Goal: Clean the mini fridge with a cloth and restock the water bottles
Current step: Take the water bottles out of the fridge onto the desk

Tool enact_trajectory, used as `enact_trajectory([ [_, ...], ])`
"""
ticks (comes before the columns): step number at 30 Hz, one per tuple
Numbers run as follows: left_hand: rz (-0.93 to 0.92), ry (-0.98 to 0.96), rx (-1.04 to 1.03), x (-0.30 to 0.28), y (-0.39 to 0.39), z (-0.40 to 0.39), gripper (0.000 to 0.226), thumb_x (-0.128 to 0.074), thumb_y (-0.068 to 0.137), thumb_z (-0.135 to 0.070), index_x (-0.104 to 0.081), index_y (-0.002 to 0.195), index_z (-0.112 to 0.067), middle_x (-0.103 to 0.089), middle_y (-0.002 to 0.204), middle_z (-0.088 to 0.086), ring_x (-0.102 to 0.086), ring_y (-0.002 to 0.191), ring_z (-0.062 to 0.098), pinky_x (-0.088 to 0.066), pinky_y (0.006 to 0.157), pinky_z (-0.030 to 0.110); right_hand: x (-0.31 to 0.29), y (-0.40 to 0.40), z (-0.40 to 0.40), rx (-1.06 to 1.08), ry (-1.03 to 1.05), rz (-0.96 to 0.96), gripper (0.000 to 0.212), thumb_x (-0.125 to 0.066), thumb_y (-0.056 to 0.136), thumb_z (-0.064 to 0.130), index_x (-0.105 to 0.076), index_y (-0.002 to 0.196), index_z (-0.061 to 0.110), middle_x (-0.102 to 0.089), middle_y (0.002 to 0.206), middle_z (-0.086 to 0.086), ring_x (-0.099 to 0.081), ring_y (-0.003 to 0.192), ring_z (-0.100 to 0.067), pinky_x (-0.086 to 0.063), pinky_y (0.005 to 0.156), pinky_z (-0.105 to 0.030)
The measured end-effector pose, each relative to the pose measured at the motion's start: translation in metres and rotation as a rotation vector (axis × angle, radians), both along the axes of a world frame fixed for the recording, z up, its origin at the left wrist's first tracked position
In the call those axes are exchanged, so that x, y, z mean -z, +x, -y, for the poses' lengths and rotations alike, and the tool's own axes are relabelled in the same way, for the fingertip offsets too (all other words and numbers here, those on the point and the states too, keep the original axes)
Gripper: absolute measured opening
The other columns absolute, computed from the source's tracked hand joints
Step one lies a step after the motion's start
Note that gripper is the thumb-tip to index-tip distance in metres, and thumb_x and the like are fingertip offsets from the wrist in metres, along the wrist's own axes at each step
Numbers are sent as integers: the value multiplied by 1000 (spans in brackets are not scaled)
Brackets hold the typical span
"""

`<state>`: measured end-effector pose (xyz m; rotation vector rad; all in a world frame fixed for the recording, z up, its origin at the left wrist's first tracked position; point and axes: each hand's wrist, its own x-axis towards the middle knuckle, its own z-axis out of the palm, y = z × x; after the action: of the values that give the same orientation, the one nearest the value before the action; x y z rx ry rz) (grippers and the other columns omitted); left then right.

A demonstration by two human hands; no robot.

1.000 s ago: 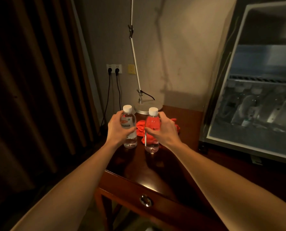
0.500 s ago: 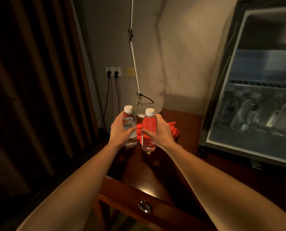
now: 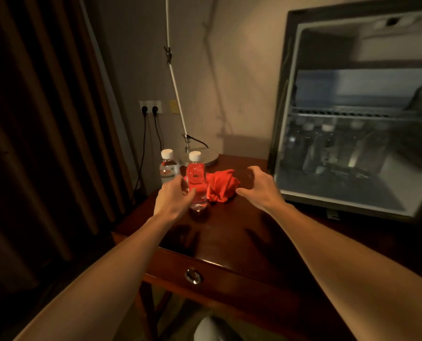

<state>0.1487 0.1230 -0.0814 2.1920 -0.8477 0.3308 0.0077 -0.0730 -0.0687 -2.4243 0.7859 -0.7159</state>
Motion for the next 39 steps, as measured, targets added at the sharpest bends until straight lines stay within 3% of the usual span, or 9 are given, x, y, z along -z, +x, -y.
enact_trajectory([
  [4, 88, -11, 167, -10, -45, 45, 22, -70, 83, -39, -61, 81, -19, -68, 76, -3, -67, 74, 18, -54, 68, 39, -12, -51, 39, 76, 4, -21, 75, -78, 80, 37, -40, 141, 15, -54, 136, -11, -53, 122, -29, -48, 97, -46],
  [8, 113, -30, 306, -20, -87, 103, 25, -65, 81, -45, -62, 88, -21, -71, 82, -4, -69, 80, 17, -55, 69, 38, -27, -93, 83, 132, 7, -10, 71, -77, 83, 31, -41, 140, 9, -52, 136, -14, -51, 123, -29, -46, 98, -41],
  [15, 99, 32, 430, -26, -130, 204, 48, -64, 86, -45, -57, 124, -16, -65, 123, 3, -61, 113, 25, -51, 91, 41, -38, -139, 154, 243, 38, 10, 66, -78, 81, 28, -48, 136, 8, -57, 131, -15, -53, 121, -31, -44, 95, -35],
  [19, 96, 75, 452, -27, -139, 256, 56, -66, 85, -43, -50, 132, -15, -61, 126, 6, -57, 117, 25, -48, 94, 38, -37, -152, 196, 291, 62, 9, 69, -76, 83, 26, -42, 141, 12, -55, 134, -15, -55, 119, -30, -45, 89, -32],
  [25, -1, 1, 382, -36, -139, 315, 65, -67, 80, -45, -36, 134, -29, -48, 136, 2, -58, 109, 30, -54, 79, 45, -36, -157, 246, 325, 103, -6, 75, -77, 78, 43, -41, 141, 24, -54, 137, -2, -55, 121, -25, -48, 91, -34],
  [29, -101, -52, 245, -42, -128, 347, 73, -71, 80, -35, -31, 138, -17, -42, 138, 10, -50, 121, 35, -50, 89, 48, -34, -131, 253, 243, 129, 98, 68, -81, 75, 37, -52, 133, 18, -62, 124, -3, -61, 111, -22, -50, 91, -33],
  [33, -213, -119, 251, -48, -108, 360, 85, -69, 81, -27, -19, 150, -22, -48, 141, 14, -53, 121, 40, -49, 94, 47, -30, -102, 252, 159, 168, 185, 68, -83, 71, 34, -53, 131, 22, -66, 120, -1, -64, 108, -20, -52, 94, -39],
  [35, -217, -178, 297, -46, -100, 361, 85, -70, 78, -25, -23, 148, -21, -57, 134, 15, -58, 117, 39, -50, 94, 47, -30, -92, 250, 133, 161, 222, 67, -83, 73, 31, -52, 131, 21, -67, 118, -3, -64, 108, -21, -51, 93, -37],
  [39, -220, -219, 321, -42, -95, 364, 80, -74, 81, -25, -31, 147, -14, -55, 137, 15, -53, 123, 34, -45, 98, 38, -30, -79, 248, 119, 105, 268, 52, -81, 73, 42, -58, 115, 20, -72, 106, -3, -67, 103, -25, -52, 86, -41],
])
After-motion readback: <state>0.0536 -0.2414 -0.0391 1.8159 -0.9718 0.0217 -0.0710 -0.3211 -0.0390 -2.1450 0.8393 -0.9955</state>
